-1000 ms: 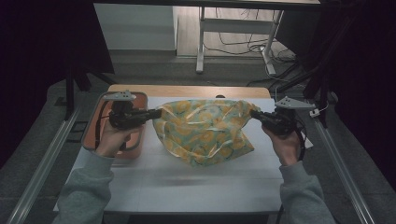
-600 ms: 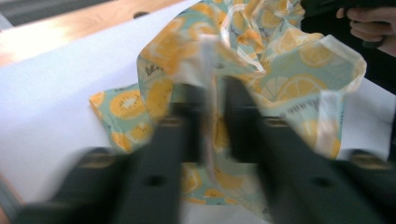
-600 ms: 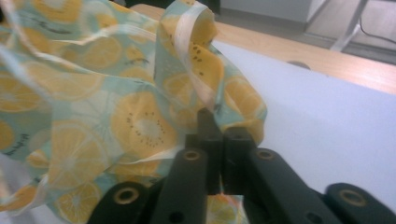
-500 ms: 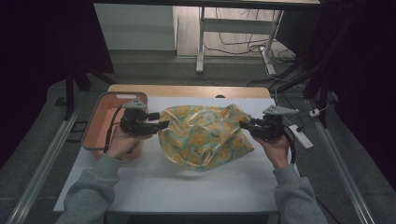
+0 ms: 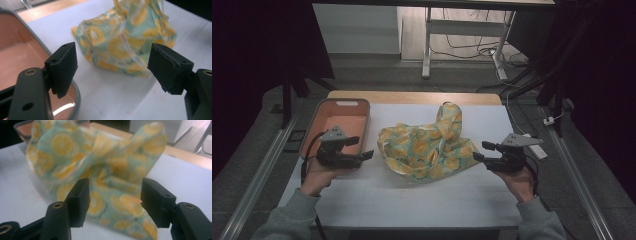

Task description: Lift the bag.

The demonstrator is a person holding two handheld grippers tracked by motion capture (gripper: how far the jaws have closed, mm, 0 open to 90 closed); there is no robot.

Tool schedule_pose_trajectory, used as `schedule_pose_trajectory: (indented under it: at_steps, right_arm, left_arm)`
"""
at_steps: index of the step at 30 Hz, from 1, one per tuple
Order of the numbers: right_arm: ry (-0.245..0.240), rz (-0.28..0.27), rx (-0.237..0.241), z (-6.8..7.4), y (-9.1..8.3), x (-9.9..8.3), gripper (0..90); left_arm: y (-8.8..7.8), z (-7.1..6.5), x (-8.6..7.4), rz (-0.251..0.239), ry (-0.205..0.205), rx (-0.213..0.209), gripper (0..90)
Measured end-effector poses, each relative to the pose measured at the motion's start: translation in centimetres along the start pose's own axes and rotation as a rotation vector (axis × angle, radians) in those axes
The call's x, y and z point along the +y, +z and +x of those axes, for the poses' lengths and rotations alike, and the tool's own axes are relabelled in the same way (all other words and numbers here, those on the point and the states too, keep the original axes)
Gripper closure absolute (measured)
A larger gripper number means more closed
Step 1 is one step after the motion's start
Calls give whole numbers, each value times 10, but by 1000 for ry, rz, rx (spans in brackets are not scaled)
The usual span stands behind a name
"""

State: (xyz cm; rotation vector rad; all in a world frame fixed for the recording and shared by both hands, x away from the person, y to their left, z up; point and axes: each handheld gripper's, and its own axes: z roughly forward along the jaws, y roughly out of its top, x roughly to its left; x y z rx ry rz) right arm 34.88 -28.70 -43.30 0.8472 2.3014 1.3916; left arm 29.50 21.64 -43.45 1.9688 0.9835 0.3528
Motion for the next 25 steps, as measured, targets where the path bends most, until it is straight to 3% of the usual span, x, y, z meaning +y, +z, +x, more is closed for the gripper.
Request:
schedule_pose_trajectory:
  at_steps: [9,25]
  right_arm:
    - [-31,34,6,6,-1,-31,416]
    - [-39,27,-3,7,-2,-34,420]
  left_arm:
    - [2,-6,-27,20,-17,2,248]
    - [6,-9,-29,29,-4,-9,256]
